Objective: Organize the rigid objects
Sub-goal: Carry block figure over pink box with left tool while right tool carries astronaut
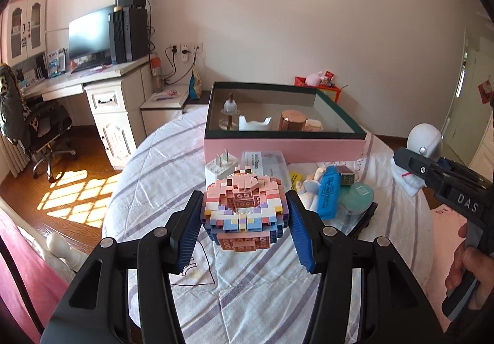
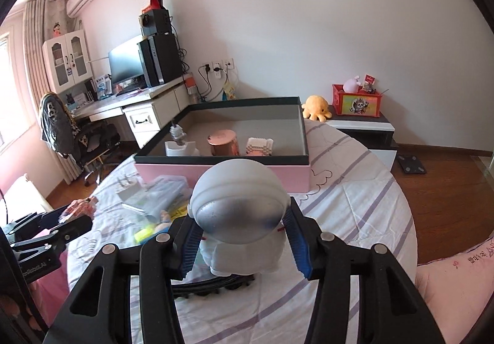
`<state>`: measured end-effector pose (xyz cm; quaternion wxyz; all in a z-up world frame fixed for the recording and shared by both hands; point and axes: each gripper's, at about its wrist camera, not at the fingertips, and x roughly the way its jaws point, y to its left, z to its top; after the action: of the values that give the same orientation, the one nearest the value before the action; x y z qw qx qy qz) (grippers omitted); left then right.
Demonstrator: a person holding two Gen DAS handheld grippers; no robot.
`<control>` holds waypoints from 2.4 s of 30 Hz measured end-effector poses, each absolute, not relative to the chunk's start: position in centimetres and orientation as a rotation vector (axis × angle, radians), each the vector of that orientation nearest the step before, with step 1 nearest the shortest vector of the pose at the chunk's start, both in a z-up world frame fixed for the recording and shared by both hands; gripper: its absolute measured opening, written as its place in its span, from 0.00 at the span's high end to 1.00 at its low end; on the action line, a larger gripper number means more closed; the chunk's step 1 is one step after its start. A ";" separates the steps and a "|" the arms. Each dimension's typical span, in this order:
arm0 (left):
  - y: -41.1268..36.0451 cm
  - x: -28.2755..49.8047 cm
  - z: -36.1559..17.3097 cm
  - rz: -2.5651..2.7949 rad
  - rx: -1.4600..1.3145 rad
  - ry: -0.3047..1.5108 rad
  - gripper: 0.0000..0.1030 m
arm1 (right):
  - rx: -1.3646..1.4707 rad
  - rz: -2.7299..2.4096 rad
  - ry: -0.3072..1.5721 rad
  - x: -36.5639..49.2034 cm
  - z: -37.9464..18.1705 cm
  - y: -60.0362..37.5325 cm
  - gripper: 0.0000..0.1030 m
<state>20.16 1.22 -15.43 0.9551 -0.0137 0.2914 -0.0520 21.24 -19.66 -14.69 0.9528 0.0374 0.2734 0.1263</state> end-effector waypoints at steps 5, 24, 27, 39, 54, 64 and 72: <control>0.0 16.8 -10.7 -0.089 -0.001 0.441 0.48 | 0.048 0.302 0.453 16.9 -11.2 -17.2 0.50; -1.4 10.9 -6.0 -0.051 0.028 0.276 0.48 | -0.004 0.324 0.327 11.1 -6.9 -14.5 0.50; -1.5 11.9 -6.4 -0.060 0.033 0.295 0.48 | -0.011 0.327 0.335 11.8 -7.1 -14.5 0.50; -1.3 25.0 -8.5 -0.142 0.024 0.464 0.48 | -0.018 0.299 0.440 21.7 -9.8 -17.1 0.50; -2.7 43.3 -16.6 -0.108 0.097 0.751 0.48 | -0.054 0.271 0.700 39.3 -17.5 -17.1 0.50; -3.0 43.6 -17.5 -0.121 0.101 0.771 0.26 | -0.021 0.247 0.749 40.0 -19.0 -17.9 0.42; -0.7 36.4 -13.3 -0.074 0.076 0.622 0.04 | 0.023 0.251 0.647 34.4 -14.9 -17.9 0.21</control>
<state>36.43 -0.69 -13.29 0.9507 0.0373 0.3058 -0.0365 34.40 -17.89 -14.91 0.9403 0.0115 0.3171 0.1230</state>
